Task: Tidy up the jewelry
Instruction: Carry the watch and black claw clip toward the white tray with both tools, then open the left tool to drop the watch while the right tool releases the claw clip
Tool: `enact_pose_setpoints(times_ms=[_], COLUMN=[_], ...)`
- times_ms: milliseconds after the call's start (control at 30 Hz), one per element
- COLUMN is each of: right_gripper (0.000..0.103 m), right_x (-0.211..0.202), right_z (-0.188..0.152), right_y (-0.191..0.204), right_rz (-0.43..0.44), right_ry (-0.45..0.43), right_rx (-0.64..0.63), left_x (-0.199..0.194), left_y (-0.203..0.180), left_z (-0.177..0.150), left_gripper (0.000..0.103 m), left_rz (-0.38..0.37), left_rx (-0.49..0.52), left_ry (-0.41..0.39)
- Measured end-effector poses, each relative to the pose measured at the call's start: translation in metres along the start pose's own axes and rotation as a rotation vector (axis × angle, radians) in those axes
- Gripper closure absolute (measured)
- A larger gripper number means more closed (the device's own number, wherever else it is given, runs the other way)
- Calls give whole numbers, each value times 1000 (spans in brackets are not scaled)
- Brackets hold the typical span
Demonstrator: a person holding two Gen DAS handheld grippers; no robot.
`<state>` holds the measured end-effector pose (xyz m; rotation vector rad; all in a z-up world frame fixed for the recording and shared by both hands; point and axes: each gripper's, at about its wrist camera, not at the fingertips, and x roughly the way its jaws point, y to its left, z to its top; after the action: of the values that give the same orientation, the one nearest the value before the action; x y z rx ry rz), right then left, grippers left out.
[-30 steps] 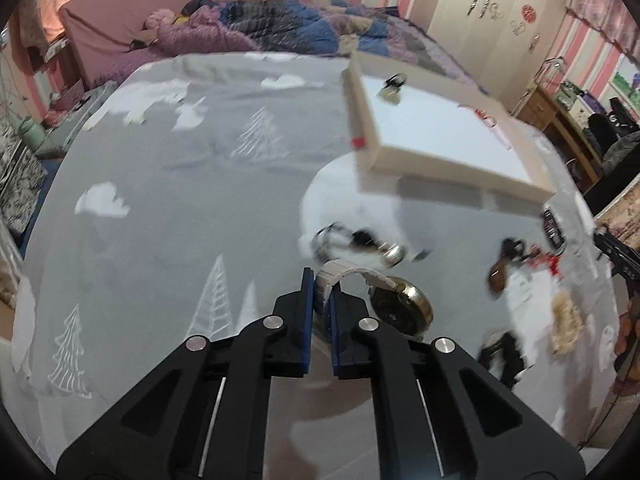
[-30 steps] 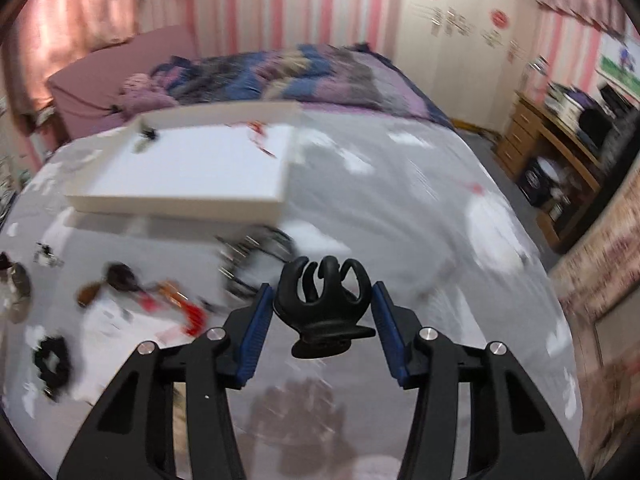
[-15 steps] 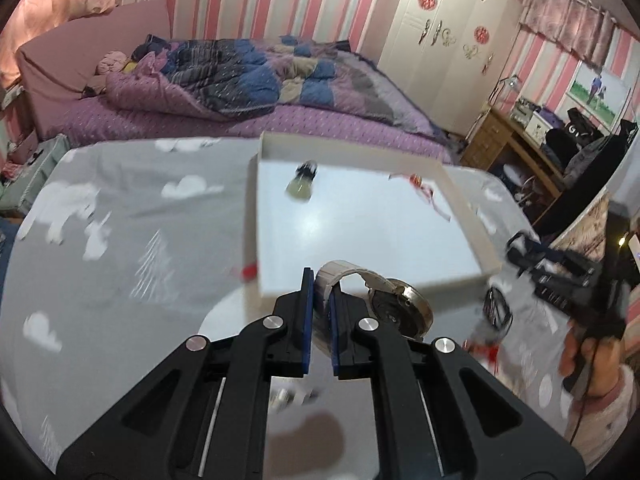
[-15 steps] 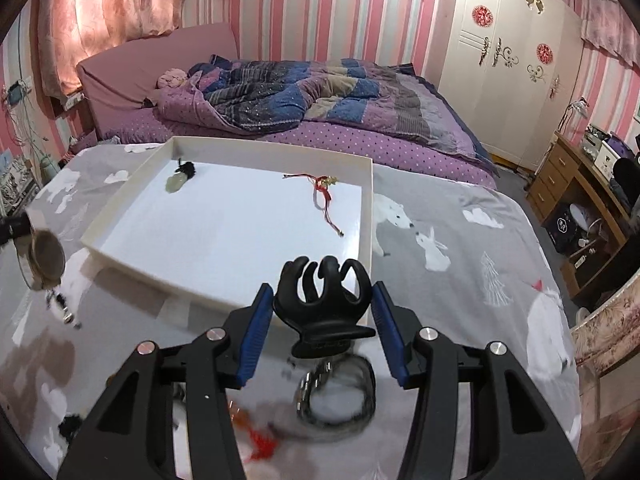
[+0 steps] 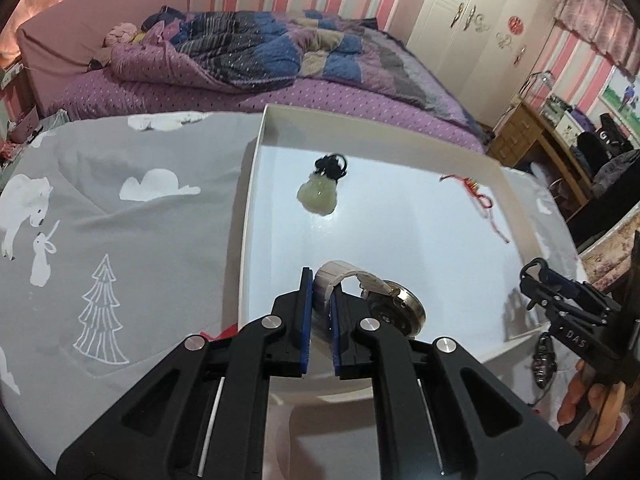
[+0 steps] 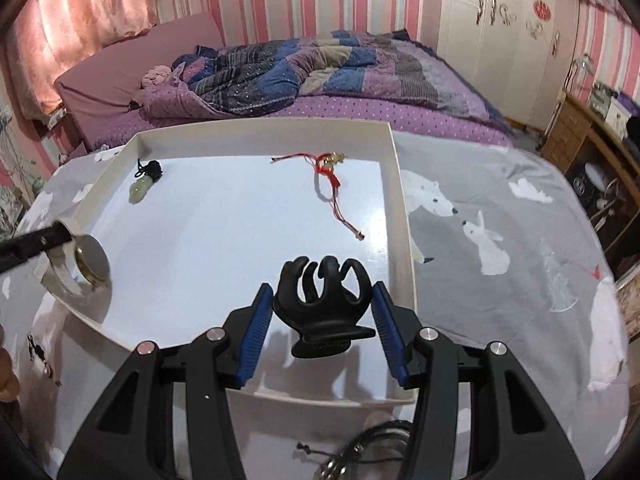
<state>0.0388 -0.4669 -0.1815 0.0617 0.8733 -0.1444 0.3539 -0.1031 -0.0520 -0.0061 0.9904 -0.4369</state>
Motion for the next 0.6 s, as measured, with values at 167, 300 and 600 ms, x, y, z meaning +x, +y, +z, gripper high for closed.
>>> enact_pose_setpoints(times_ms=[167,300,600], right_gripper=[52,51,36], right_x=[11,14,-11], right_z=[-2,-1,-1], right_y=[1,5,6], right_rz=[-9,-13,24], right_ry=[18,13,-39], right_rx=[-15,-27,-21], left_x=[9,11,-18], left_y=[0,1,-8], left_z=[-4,-7,-13], left_gripper=[97,96,70], left_rz=[23,46,85], left_rx=[16,20,69], left_ry=[10,14,-58])
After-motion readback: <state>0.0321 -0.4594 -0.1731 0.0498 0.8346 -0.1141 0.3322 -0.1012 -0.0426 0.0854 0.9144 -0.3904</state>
